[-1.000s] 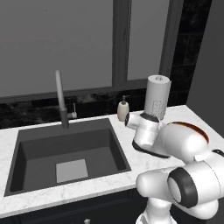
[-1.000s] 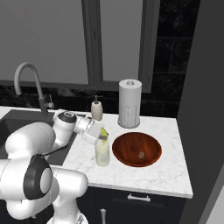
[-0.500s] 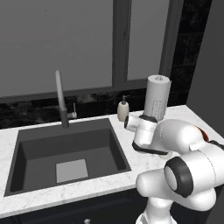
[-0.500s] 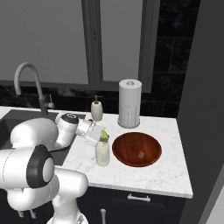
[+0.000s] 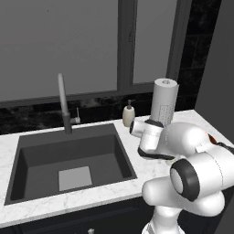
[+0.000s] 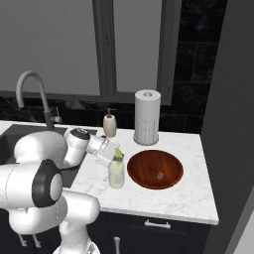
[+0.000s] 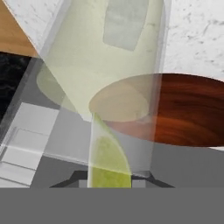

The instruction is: Grab a lemon wedge from the fridge and one ice cube from the ice bowl, and put them in the glass of lemonade.

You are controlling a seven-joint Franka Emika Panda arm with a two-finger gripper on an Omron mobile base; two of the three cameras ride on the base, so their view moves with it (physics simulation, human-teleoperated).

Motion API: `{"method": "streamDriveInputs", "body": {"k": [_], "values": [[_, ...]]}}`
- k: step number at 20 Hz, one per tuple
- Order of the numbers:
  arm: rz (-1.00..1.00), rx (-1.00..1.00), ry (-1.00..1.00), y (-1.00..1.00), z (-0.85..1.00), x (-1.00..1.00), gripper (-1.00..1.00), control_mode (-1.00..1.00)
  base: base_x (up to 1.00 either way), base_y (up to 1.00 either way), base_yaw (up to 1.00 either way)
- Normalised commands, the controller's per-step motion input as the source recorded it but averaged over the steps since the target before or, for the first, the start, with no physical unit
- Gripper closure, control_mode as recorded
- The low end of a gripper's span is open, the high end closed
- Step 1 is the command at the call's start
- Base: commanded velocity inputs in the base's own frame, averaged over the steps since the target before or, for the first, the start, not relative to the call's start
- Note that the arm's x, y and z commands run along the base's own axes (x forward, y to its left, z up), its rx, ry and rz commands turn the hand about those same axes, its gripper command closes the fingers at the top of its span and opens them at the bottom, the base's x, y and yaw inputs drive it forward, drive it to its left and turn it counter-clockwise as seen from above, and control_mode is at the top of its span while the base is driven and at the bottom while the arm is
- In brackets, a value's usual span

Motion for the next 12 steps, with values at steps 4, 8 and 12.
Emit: {"method": "streamDriveInputs", "body": {"k": [4, 8, 12], "values": [[-0.01, -0.01, -0.04, 0.0, -0.24, 0.04, 1.0, -1.0, 0.0, 0.0, 0.0], [0.0, -0.01, -0.04, 0.0, -0.24, -0.03, 1.0, -1.0, 0.0, 0.0, 0.0], [-0.01, 0.0, -0.03, 0.0, -0.06, -0.51, 1.0, -1.0, 0.0, 0.0, 0.0]]}}
